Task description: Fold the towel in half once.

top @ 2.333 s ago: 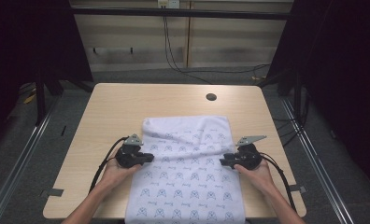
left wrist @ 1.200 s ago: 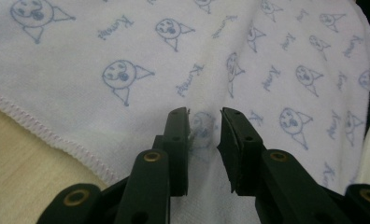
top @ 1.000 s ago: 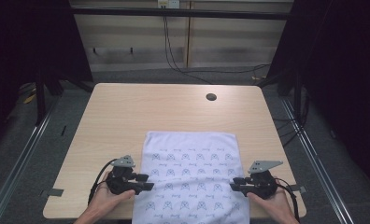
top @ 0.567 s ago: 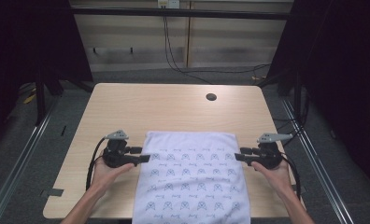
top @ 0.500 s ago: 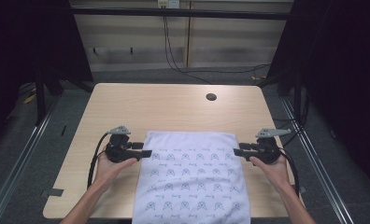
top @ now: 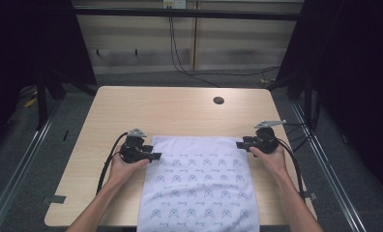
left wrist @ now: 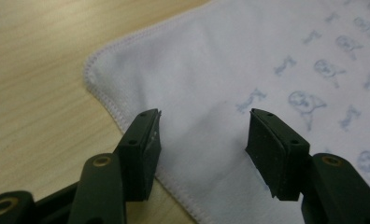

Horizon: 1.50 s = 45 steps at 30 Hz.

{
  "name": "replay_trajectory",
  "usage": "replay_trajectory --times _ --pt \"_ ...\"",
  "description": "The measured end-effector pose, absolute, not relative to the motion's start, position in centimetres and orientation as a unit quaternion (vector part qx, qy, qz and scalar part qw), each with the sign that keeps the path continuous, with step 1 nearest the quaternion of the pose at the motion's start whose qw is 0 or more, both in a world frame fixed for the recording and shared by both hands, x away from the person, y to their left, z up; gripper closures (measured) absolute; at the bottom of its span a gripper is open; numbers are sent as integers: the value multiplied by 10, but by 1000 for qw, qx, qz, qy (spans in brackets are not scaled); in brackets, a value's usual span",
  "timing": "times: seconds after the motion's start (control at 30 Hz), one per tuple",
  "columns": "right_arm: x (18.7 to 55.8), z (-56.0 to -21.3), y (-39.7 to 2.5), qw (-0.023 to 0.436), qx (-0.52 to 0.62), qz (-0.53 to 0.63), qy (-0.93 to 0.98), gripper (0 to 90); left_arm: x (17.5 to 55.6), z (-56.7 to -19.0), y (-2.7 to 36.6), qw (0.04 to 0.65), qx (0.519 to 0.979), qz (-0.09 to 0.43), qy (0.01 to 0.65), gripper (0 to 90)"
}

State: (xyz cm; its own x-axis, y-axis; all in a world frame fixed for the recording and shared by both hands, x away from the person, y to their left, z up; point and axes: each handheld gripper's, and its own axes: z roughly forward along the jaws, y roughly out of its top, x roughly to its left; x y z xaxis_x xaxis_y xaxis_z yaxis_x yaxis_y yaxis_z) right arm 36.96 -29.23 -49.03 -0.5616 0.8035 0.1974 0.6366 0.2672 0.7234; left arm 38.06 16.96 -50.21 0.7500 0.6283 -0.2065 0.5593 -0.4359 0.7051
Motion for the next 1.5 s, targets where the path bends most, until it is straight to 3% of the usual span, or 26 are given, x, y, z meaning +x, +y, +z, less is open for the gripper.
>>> replay_trajectory --times 0.17,0.2,0.37,0.5,0.63,0.77,1.0,1.2,1.3,1.4,1.5 --pt "382 -503 -286 137 460 375 793 498 374 -504 166 394 860 73 318 450" --pt "383 -504 -286 137 459 374 794 486 373 -504 166 392 863 72 311 413" --pt "383 -506 -282 143 460 368 795 489 375 -501 163 379 867 62 318 389" --pt "378 -506 -279 148 451 364 801 597 380 -499 169 386 860 28 332 402" --pt "375 -505 -279 142 447 363 805 766 390 -494 180 405 843 5 355 410" --pt "375 -505 -280 142 444 365 805 831 402 -483 193 429 816 39 386 439" --pt "375 -506 -281 126 451 373 801 843 418 -493 191 413 823 61 386 520" --pt "373 -506 -280 121 449 377 801 843 426 -501 182 404 825 62 391 459" --pt "374 -506 -280 119 446 381 801 835 424 -504 174 398 830 66 385 483" --pt "373 -505 -280 118 445 381 801 736 421 -504 170 393 841 63 366 552" --pt "374 -499 -284 146 464 386 784 646 419 -505 171 395 845 66 355 674"
